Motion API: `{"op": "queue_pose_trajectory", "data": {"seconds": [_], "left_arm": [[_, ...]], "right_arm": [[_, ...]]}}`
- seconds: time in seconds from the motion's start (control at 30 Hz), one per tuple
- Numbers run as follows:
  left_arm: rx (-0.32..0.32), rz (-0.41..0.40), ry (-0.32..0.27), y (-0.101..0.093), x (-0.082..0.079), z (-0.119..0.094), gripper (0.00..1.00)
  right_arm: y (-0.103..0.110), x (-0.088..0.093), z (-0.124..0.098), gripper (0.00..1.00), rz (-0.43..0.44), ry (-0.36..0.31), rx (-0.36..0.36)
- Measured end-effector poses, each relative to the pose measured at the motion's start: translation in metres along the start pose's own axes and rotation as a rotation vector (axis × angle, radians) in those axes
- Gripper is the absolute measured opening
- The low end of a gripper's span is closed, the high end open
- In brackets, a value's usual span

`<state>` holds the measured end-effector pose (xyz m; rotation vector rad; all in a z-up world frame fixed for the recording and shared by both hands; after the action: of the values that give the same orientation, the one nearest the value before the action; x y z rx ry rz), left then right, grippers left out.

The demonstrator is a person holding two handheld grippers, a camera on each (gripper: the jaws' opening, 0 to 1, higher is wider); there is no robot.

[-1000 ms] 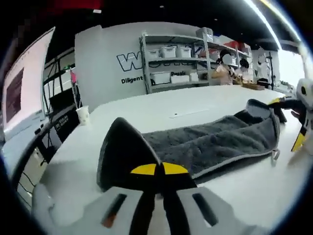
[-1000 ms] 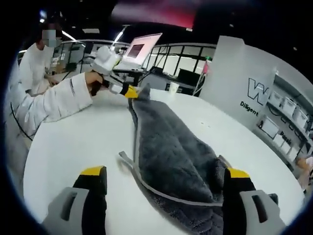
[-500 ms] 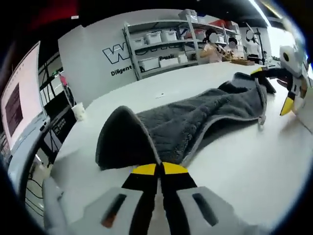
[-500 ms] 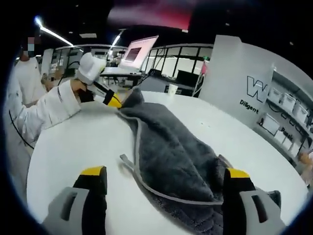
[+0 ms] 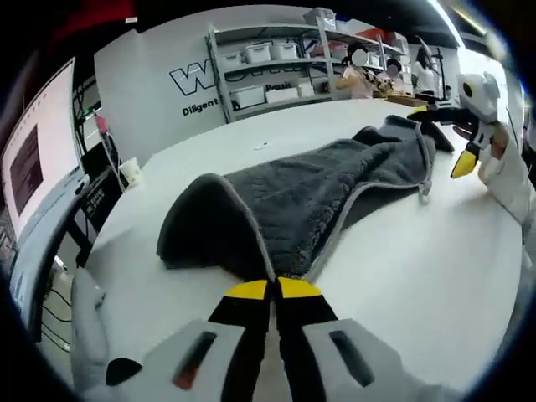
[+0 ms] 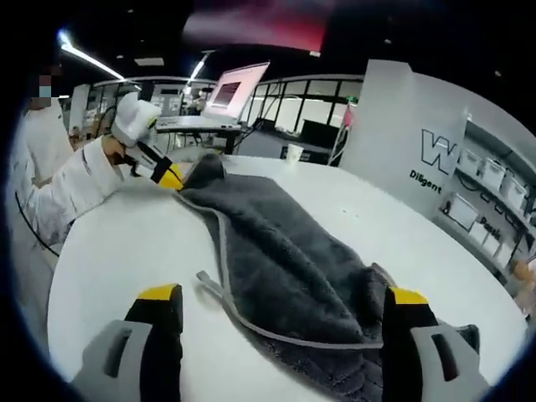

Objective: Open the folded towel by lifting each exposed corner and separating the folded layers until the towel lies flat within the target outline without major curled edges

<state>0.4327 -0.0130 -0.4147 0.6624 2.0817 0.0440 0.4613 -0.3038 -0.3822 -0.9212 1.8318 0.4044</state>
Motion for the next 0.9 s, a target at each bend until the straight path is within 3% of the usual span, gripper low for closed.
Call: {"op": "queue_pose_trajectory", "data": {"seconds": [0.37, 0.9], "left_arm": [[0.045, -0.012, 0.038, -0.011, 0.013, -0.01, 0.02], [0.03, -0.044, 0.003, -0.015, 0.02, -0.017, 0.06]], "right_arm": [[-0.004, 0.0, -0.001, 0.99, 0.003, 0.003, 0.007], [-0.005, -0.001, -0.002, 0.99, 0.007, 0.0, 0.012]]}}
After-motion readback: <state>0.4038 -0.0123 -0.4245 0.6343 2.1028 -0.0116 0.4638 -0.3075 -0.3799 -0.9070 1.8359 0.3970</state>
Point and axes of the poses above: the point that each gripper's makers call its tool centre point, and the gripper's own axes: z roughly forward along the fingers, y roughly to its left, x roughly out of its underside, the point moved 1 cm from there along -z, roughly backward along the fingers, and after that the axes turned 7 degrees about z, right-handed, at the moved point
